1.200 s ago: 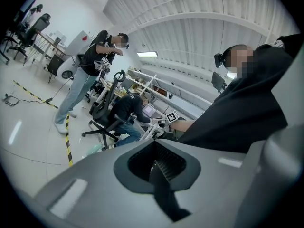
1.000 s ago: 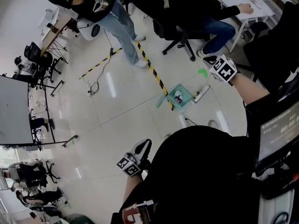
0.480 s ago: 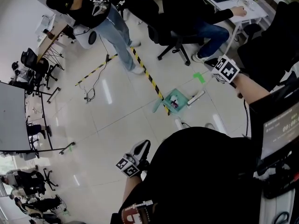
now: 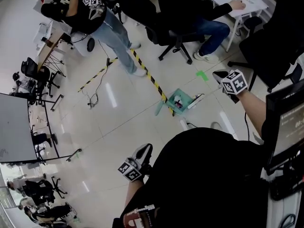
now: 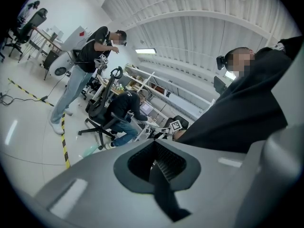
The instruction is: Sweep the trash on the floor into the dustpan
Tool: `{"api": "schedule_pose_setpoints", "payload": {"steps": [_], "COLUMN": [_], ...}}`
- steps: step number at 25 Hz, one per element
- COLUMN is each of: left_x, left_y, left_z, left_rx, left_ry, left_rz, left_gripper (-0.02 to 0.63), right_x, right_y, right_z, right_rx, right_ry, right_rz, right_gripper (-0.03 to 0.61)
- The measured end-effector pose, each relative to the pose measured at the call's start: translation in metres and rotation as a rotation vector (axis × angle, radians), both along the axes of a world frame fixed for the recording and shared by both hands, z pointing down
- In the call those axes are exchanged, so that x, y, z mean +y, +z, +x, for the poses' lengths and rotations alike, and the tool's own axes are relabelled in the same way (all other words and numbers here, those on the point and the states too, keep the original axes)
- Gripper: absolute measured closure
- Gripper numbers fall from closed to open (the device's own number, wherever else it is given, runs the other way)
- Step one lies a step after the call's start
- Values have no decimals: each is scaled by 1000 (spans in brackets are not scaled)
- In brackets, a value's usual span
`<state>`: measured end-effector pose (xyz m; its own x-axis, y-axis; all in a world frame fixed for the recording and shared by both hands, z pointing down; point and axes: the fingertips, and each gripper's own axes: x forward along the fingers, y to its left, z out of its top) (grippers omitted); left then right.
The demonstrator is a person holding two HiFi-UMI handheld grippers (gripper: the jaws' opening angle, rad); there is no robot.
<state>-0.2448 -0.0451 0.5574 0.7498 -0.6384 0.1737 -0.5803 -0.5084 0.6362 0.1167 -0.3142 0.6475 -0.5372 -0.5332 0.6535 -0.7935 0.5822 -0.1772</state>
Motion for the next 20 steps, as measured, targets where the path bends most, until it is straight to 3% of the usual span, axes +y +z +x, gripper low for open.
{"api": "schedule_pose_setpoints", "payload": {"steps": [7, 13, 20], "left_x": [-8, -8, -4], "left_y": [1, 5, 9], "left_z": [16, 10, 9], "left_rx": [2, 7, 9], "left_ry": [36, 17, 6], "left_rz": [5, -13, -28], "left_gripper": [618, 618, 618], "right_x": [-5, 4, 3], "right_y": [-2, 12, 0], "right_z": [-5, -21, -52], "right_rx": [-73, -95, -299], "right_ry": [77, 78, 54], "right_rz": [41, 47, 39], "right_gripper": [583, 577, 419]}}
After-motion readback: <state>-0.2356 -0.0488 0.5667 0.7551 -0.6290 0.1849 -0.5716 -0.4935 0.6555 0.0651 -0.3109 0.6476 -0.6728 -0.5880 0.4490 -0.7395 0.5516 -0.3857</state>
